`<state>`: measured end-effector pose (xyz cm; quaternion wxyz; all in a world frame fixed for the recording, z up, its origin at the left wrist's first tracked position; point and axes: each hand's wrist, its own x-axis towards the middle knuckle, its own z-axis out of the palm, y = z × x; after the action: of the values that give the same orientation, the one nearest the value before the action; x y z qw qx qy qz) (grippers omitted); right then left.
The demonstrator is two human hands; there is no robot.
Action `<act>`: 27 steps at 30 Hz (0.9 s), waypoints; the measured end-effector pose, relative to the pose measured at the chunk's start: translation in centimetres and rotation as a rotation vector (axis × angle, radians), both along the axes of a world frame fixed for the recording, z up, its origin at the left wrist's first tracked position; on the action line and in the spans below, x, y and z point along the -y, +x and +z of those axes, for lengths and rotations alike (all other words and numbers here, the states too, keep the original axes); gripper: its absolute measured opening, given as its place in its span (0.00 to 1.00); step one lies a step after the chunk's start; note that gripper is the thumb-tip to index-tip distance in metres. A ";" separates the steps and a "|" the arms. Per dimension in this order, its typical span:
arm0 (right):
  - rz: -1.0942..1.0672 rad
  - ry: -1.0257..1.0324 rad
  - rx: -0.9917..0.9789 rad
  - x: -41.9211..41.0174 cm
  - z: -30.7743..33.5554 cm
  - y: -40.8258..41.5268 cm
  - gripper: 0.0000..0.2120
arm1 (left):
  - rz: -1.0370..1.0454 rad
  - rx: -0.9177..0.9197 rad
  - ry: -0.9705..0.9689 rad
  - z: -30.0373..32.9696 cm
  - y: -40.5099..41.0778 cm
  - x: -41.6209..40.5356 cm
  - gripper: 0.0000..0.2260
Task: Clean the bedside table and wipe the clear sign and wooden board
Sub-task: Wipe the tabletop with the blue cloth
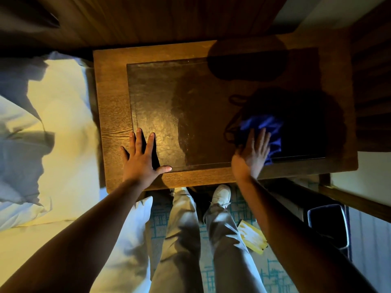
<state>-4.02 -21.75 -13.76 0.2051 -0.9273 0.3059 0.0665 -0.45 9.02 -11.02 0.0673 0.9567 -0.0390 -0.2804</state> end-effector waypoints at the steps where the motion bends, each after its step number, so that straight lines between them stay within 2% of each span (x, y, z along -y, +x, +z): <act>1: 0.030 0.020 -0.004 -1.7 0.2 1.3 0.31 | 0.003 0.001 -0.002 0.0 0.0 0.0 0.54; 3: 0.135 0.046 -0.001 -4.9 0.6 4.2 0.31 | 0.020 0.009 -0.017 -0.1 -0.1 0.0 0.54; 7: 0.551 0.057 -0.033 -9.3 1.0 7.2 0.33 | 0.033 0.018 -0.043 -0.3 -0.1 -0.1 0.54; 11: 0.903 0.012 -0.066 -10.9 1.6 4.1 0.32 | 0.039 0.018 -0.075 -0.6 -0.1 -0.7 0.54; 14: 1.063 -0.001 -0.085 -10.2 2.1 0.5 0.32 | 0.042 0.007 -0.087 -0.5 0.1 -0.8 0.54; 18: 0.996 -0.056 -0.195 -9.1 3.5 -2.3 0.31 | 0.050 -0.030 -0.060 0.1 0.2 -0.5 0.54; 22: 0.877 -0.032 -0.154 -7.0 4.6 -3.5 0.29 | 0.062 -0.065 -0.027 0.8 0.4 -0.1 0.54; 25: 0.783 0.051 -0.233 -6.0 6.1 -3.6 0.24 | 0.059 -0.082 -0.021 1.1 0.3 0.2 0.54; 27: 0.666 0.180 -0.367 -5.1 7.0 -3.3 0.19 | 0.078 -0.099 -0.025 1.5 0.6 0.6 0.52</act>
<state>-7.36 -16.64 -6.74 0.1946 -0.9269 0.0126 0.3207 0.12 8.45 -9.52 0.0921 0.9416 -0.0020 -0.3240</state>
